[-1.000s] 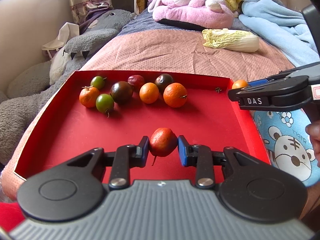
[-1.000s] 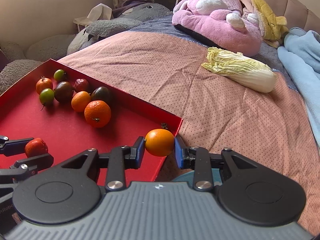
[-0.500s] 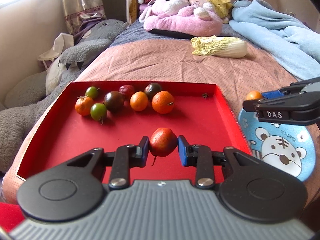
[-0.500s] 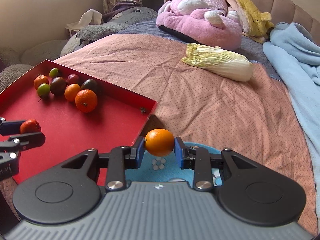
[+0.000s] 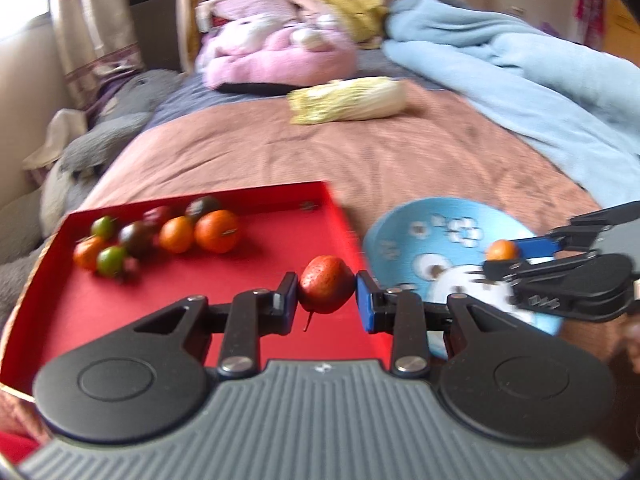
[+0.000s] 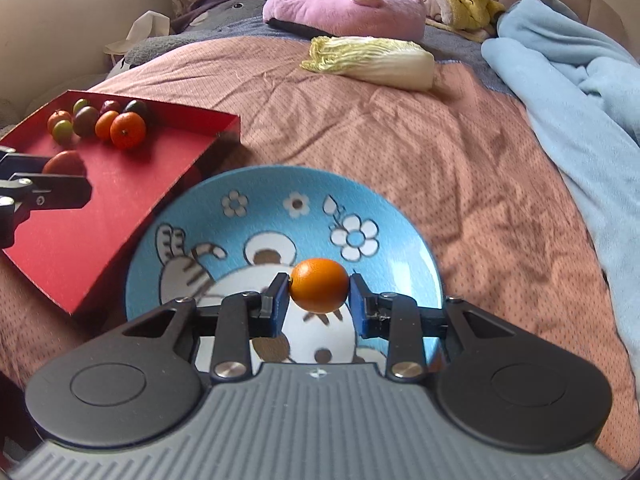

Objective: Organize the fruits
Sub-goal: 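Carry the red tomato and small orange with both tools toward the blue plate, then lower both tools over the blue plate and open them to release the fruits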

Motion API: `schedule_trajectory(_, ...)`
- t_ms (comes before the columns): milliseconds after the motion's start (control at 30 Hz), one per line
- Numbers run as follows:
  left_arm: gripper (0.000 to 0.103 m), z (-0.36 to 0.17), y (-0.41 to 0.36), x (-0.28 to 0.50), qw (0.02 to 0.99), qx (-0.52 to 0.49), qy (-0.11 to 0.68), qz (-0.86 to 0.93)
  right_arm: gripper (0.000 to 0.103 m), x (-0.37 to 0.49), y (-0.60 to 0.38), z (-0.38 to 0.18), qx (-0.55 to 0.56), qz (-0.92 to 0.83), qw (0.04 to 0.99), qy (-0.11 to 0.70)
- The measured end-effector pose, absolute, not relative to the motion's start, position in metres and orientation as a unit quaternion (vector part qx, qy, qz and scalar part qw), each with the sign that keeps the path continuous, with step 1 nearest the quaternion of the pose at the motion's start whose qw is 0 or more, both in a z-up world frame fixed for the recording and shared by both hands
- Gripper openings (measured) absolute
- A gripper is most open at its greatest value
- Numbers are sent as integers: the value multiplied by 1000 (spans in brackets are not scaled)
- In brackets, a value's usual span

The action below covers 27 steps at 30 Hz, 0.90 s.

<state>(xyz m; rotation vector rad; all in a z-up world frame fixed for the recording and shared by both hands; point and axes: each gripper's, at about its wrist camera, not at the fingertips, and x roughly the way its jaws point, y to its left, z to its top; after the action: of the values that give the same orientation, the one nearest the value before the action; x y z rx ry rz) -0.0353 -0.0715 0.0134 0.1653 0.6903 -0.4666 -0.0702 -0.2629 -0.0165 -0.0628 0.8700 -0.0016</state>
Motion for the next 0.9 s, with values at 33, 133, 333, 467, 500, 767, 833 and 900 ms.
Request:
schedule_trajectory(33,34,13,-79,-37,908,83,335,-237,37,-72,-265,-18,-29,-3,906,423)
schedule_trajectory(133,34,8,-101,-41,898,86,341,-265,37,-75,-272,-22,-24,-10,904,427)
schedule_trajectory(333,34,-11,-132,-44,881,109,353,-296,37,-76,-286,-28,-22,-23,901,433)
schedule_trajectory(467,34,-22,-136,-41,874,120,361,-303,37,-73,-290,-31,-19,-31,900,434)
schedule_trajectory(500,34,-23,-138,-41,873,123,360,-305,37,-72,-291,-31,-19,-32,900,434)
schedule_trajectory(767,34,-31,-146,-37,867,135,358,-319,37,-70,-292,-31,-22,-36,900,434)
schedule_trajectory(833,35,-32,-147,-38,866,140,356,-321,37,-70,-291,-30,-23,-38,900,434)
schedule_trajectory(900,35,-32,-148,-39,866,142,353,-325,37,-71,-291,-30,-24,-40,900,433)
